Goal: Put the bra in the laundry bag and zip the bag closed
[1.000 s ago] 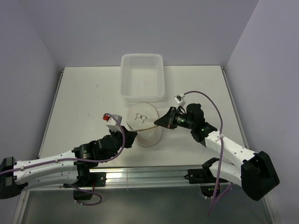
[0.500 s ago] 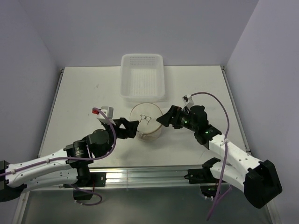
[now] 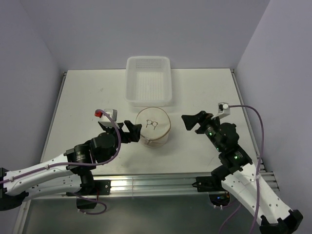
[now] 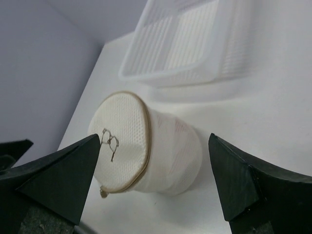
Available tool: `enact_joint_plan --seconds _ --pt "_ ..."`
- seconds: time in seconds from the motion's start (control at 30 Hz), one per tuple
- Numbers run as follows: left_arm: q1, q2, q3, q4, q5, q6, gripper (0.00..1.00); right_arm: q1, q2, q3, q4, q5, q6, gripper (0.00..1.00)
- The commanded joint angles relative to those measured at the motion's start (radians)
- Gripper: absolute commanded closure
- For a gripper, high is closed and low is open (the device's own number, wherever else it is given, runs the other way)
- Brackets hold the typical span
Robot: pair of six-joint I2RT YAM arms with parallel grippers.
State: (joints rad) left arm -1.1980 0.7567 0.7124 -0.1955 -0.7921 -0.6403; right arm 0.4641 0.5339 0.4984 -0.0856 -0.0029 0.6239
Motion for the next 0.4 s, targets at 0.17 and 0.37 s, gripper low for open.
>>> enact_joint_plan --seconds 0.17,0.37 --pt "0.005 0.021 0.027 -0.047 0.056 0.011 0.01 -0.005 -0.161 0.029 -0.082 0.258 -0.066 0.00" --pt "0.005 0.061 0.027 -0.025 0.059 0.025 0.01 -0.004 -0.144 0.034 -0.108 0.271 -0.069 0.00"
